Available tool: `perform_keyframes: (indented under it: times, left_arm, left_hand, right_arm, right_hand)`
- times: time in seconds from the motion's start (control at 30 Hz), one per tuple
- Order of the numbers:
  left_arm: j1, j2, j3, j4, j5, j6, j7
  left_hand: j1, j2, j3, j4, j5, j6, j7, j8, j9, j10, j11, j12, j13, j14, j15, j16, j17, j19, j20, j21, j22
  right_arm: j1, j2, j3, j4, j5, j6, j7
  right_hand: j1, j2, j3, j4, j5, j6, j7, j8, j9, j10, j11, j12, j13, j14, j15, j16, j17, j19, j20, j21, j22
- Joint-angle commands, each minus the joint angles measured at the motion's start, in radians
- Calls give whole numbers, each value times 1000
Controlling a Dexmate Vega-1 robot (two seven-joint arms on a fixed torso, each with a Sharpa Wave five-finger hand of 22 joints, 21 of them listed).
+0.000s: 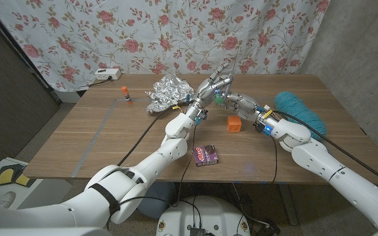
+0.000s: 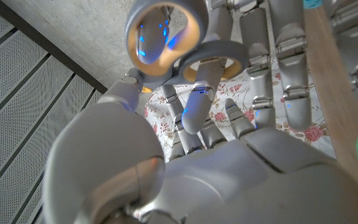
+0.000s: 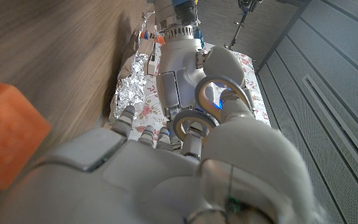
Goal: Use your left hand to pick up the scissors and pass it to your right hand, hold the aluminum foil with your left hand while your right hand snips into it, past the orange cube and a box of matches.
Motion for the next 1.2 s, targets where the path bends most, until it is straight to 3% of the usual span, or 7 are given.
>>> perform_keyframes:
  times: [0.03,0.43,0.77,0.97,1.07,1.13,1.2]
  left_arm:
    - [14,0,12,-13,7,12,8]
    - [15,-4,16,-15,24,1,33]
    - [3,-17,16,21,37,-21,48]
    - [-4,-23,13,40,30,-29,35]
    - [-7,-25,12,47,28,-33,31]
    - [-8,-24,11,48,28,-34,28]
    - [-8,-25,10,48,26,-33,29]
  left_hand:
    - [14,17,-2,-1,3,-2,-6,3,2,2,-6,5,66,-8,-6,-2,2,-3,4,5,5]
    - [19,19,-3,-3,4,-3,-6,2,2,2,-6,7,67,-9,-5,-3,3,-3,4,5,5]
    - [20,16,-2,-3,6,-6,-8,2,2,1,-7,7,66,-8,-5,-6,1,-2,3,6,5]
    - [22,17,-2,-3,6,-6,-8,2,2,1,-7,7,66,-8,-5,-7,1,-1,3,7,5]
    - [23,18,-3,-3,6,-7,-7,2,2,0,-7,6,64,-7,-4,-6,1,-1,3,7,5]
    - [23,18,-4,-3,6,-6,-8,2,2,1,-7,7,65,-7,-4,-5,2,-1,3,7,5]
    - [23,18,-5,-3,6,-6,-9,2,2,0,-6,6,64,-7,-6,-5,2,-1,3,7,5]
  right_arm:
    - [-5,-7,8,-13,10,-7,-4]
    - [0,-8,-3,-8,2,-8,10]
    - [-6,-22,-5,-21,1,-19,13]
    - [-13,-30,2,-30,6,-22,8]
    - [-14,-36,2,-37,-2,-27,-1]
    - [-12,-35,1,-35,3,-30,5]
    - [-12,-30,1,-31,12,-33,6]
  right_hand:
    - [-12,-13,-9,1,-4,7,12,-5,3,-1,5,5,4,-58,5,8,2,-1,5,-2,0]
    - [-27,-14,-14,8,-8,-1,29,-11,6,-5,21,4,4,-62,21,7,3,-8,6,-3,1]
    - [-11,-15,-7,-4,-4,-53,28,-30,13,-26,42,-2,3,-58,50,8,3,-3,2,2,2]
    - [18,-4,10,-14,7,-68,11,-23,34,-8,44,9,4,-2,51,28,2,65,-6,25,6]
    - [39,-1,21,-16,21,-90,-6,-17,60,94,26,49,13,49,32,40,3,138,-2,37,6]
    - [45,-2,24,-17,26,-97,-9,-15,69,139,20,67,18,69,33,46,3,158,-1,38,6]
    - [56,2,30,-15,37,-102,-12,-9,84,191,-9,88,31,105,12,57,6,191,1,39,6]
